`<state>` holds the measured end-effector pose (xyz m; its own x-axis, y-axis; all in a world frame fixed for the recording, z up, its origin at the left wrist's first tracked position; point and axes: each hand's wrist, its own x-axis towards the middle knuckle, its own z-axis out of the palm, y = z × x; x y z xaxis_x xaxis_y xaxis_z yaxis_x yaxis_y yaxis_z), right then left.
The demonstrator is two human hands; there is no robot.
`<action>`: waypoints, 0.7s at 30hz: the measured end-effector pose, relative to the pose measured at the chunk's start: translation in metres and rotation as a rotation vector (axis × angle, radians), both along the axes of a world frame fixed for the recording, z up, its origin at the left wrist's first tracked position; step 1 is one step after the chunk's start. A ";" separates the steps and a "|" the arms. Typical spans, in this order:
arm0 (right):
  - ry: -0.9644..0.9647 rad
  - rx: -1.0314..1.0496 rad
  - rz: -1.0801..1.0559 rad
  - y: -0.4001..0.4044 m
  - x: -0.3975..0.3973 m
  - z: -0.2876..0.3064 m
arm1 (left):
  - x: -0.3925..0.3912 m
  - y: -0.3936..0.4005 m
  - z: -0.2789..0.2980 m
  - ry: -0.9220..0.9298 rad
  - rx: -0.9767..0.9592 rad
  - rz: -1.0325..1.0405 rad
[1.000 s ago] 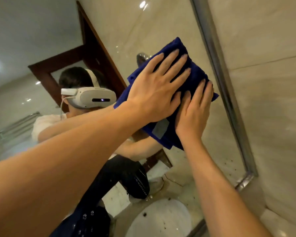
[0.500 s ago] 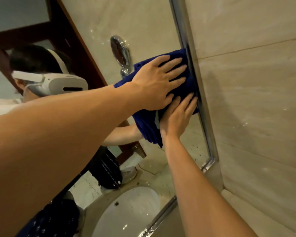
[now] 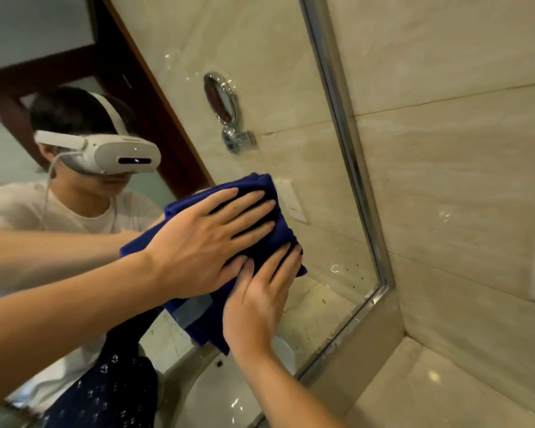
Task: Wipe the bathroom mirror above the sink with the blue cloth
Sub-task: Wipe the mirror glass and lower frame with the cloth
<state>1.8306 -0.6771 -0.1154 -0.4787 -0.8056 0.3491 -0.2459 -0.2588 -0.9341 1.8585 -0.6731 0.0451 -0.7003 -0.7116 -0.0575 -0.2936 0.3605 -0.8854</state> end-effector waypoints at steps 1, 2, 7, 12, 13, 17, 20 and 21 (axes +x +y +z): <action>-0.044 0.009 0.017 -0.005 -0.006 0.006 | -0.004 -0.004 0.000 0.001 -0.007 -0.003; -0.082 0.011 0.030 -0.012 -0.013 0.014 | -0.010 -0.009 0.001 0.003 -0.020 -0.010; -0.149 -0.007 -0.010 -0.064 -0.056 0.039 | -0.050 -0.055 0.014 0.042 -0.102 -0.059; -0.238 0.084 0.050 -0.102 -0.096 0.056 | -0.089 -0.096 0.024 0.009 -0.134 -0.081; -0.249 0.088 0.063 -0.103 -0.098 0.056 | -0.090 -0.098 0.023 0.007 -0.138 -0.080; -0.286 0.099 0.080 -0.088 -0.088 0.057 | -0.078 -0.086 0.024 0.021 -0.147 -0.083; -0.288 0.100 0.029 -0.066 -0.061 0.066 | -0.055 -0.064 0.032 0.017 -0.148 -0.067; -0.279 0.097 0.007 -0.055 -0.049 0.070 | -0.045 -0.054 0.036 0.022 -0.150 -0.064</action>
